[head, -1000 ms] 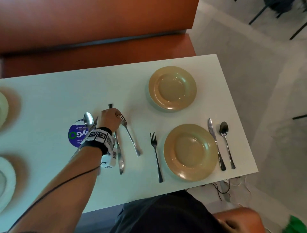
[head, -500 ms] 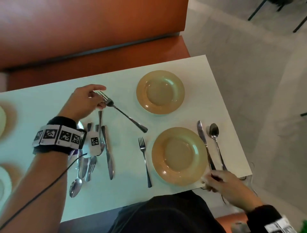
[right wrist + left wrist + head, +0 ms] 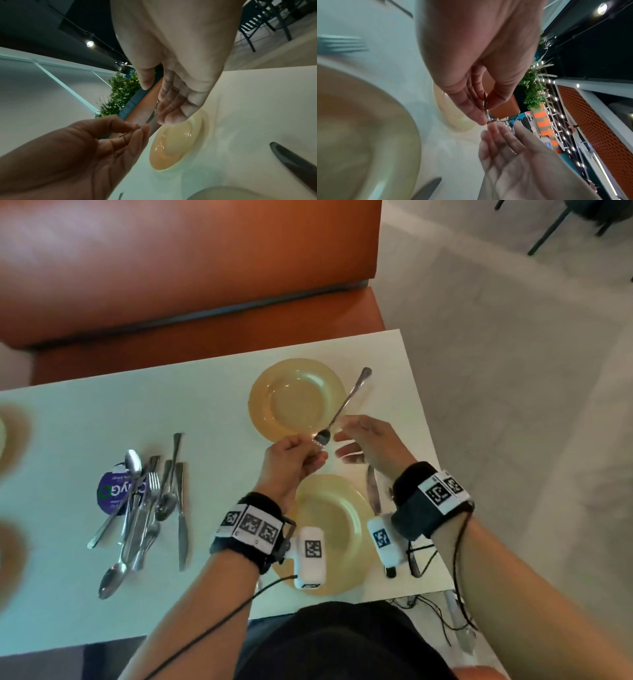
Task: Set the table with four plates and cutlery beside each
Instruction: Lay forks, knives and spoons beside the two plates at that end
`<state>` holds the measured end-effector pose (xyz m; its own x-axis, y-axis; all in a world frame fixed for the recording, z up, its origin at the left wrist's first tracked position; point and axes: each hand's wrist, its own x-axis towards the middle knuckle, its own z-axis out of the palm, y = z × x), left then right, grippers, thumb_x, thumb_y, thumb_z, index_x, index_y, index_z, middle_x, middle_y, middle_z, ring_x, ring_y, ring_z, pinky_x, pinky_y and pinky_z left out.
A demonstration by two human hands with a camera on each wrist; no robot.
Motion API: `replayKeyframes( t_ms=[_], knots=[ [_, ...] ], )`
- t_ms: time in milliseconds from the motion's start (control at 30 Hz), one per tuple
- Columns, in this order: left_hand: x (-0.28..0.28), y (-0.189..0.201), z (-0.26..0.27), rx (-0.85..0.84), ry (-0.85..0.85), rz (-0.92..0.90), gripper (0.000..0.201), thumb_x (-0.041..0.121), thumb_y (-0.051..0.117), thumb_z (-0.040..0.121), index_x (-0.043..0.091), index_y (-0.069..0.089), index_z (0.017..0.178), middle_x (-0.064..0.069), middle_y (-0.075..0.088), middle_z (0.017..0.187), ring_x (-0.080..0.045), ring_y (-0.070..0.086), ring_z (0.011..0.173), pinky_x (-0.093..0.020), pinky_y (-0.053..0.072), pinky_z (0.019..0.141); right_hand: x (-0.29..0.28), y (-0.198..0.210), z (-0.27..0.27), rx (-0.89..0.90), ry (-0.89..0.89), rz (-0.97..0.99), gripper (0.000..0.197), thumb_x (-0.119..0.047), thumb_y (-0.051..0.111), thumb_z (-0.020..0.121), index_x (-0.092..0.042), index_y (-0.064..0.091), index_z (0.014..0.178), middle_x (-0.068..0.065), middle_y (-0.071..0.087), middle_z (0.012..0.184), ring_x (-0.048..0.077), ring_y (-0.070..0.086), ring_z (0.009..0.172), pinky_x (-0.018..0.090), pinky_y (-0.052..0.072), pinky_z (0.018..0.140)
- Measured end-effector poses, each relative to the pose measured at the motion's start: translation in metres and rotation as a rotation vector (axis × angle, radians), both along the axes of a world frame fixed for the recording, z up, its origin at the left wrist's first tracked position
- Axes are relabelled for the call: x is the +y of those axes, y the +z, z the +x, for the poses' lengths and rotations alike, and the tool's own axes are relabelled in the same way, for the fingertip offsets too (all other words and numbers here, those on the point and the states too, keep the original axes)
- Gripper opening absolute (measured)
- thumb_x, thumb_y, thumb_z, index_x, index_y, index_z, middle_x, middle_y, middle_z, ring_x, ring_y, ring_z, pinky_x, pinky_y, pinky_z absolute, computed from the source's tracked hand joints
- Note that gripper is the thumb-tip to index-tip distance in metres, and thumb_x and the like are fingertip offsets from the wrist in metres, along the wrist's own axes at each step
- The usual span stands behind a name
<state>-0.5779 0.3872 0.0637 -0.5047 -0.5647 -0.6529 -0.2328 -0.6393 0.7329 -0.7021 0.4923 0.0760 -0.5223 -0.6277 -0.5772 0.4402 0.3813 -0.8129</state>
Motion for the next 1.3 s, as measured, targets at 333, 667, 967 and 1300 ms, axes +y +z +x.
replayKeyframes(
  t_ms=[333, 667, 967, 1300],
  knots=[
    [0.037, -0.02, -0.039, -0.063, -0.053, -0.071, 0.013, -0.006, 0.066, 0.085, 0.004, 0.061, 0.092, -0.014, 0.066, 0.084, -0.024, 0.068, 0.078, -0.036, 0.058, 0.086, 0.005, -0.037, -0.04, -0.02, -0.026, 0.052, 0.008, -0.017, 0.064, 0.093, -0.009, 0.065, 0.09, 0.015, 0.065, 0.089, 0.019, 0.059, 0.059, 0.024, 0.056, 0.057],
    [-0.015, -0.048, -0.025, -0.529, -0.505, -0.9, 0.024, 0.029, 0.065, 0.088, 0.024, 0.065, 0.111, 0.003, 0.06, 0.123, -0.02, 0.05, 0.116, -0.033, 0.043, 0.094, -0.012, -0.07, -0.087, 0.092, 0.004, 0.234, 0.012, -0.015, 0.067, 0.092, -0.006, 0.068, 0.1, 0.01, 0.065, 0.077, 0.016, 0.06, 0.053, 0.018, 0.052, 0.046],
    [-0.064, -0.086, -0.004, -0.74, -0.775, -1.032, 0.052, 0.042, 0.07, 0.084, 0.044, 0.052, 0.132, 0.01, 0.029, 0.155, -0.026, 0.009, 0.146, -0.048, 0.029, 0.113, -0.034, -0.101, -0.117, 0.19, 0.243, 0.429, 0.015, -0.005, 0.068, 0.087, -0.015, 0.074, 0.096, 0.009, 0.07, 0.098, 0.029, 0.071, 0.083, 0.04, 0.061, 0.079],
    [-0.083, -0.1, -0.016, -0.681, -0.738, -1.069, 0.042, 0.04, 0.071, 0.085, 0.038, 0.062, 0.126, 0.007, 0.036, 0.152, -0.026, 0.006, 0.149, -0.05, 0.036, 0.111, -0.076, -0.113, -0.129, 0.305, 0.227, 0.526, 0.013, -0.006, 0.074, 0.084, -0.014, 0.075, 0.095, 0.007, 0.071, 0.09, 0.017, 0.066, 0.061, 0.02, 0.059, 0.053]
  ],
)
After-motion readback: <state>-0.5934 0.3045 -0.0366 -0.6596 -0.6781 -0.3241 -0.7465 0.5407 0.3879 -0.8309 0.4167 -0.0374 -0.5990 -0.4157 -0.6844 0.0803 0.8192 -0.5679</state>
